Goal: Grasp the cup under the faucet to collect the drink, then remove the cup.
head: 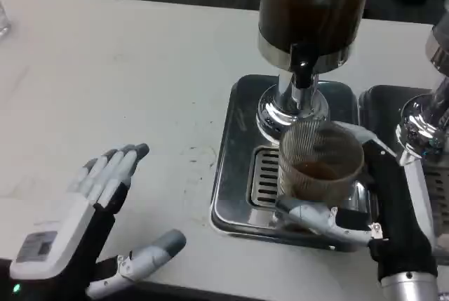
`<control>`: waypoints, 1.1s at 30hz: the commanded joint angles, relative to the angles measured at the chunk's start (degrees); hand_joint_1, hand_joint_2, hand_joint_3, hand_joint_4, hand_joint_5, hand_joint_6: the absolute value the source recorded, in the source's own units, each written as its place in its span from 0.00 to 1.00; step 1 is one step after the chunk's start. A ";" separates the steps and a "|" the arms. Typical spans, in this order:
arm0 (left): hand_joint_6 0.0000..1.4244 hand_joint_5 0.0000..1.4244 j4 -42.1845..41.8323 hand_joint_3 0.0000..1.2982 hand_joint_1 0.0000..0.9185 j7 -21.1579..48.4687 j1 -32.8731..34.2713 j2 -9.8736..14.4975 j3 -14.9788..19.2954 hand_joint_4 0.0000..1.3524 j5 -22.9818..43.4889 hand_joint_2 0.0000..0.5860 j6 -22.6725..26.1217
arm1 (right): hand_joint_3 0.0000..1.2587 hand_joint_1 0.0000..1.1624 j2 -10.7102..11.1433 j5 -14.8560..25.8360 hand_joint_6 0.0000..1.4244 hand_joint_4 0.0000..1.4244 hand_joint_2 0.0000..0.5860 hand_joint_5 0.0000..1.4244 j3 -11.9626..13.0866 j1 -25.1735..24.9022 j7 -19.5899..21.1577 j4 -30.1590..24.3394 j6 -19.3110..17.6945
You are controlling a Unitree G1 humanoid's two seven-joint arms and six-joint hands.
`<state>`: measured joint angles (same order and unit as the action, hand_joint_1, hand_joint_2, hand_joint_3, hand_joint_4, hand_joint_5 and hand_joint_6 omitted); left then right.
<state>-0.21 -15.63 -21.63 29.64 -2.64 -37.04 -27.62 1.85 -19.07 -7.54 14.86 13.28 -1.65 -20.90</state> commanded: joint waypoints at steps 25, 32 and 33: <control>0.00 0.00 -14.70 0.00 0.00 2.82 -16.13 -1.65 4.38 0.00 -4.34 0.22 2.39 | 0.68 0.88 1.32 3.04 0.78 0.65 0.22 0.67 1.09 11.25 -6.52 -16.58 0.18; 0.00 0.00 -14.58 0.00 0.00 3.14 -16.53 -1.82 4.30 0.00 -4.54 0.22 2.46 | 0.68 0.88 1.34 2.99 0.79 0.65 0.22 0.67 1.40 12.94 -7.01 -18.17 0.32; 0.00 0.00 -14.57 0.00 0.00 3.13 -16.50 -1.87 4.27 0.00 -4.47 0.22 2.42 | 0.68 0.88 1.28 3.01 0.79 0.65 0.22 0.67 1.43 13.07 -7.03 -18.23 0.40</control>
<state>-14.94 -12.47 -37.78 28.04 1.58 -41.13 -24.90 3.28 -16.50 -6.24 28.15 6.16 -17.20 -19.74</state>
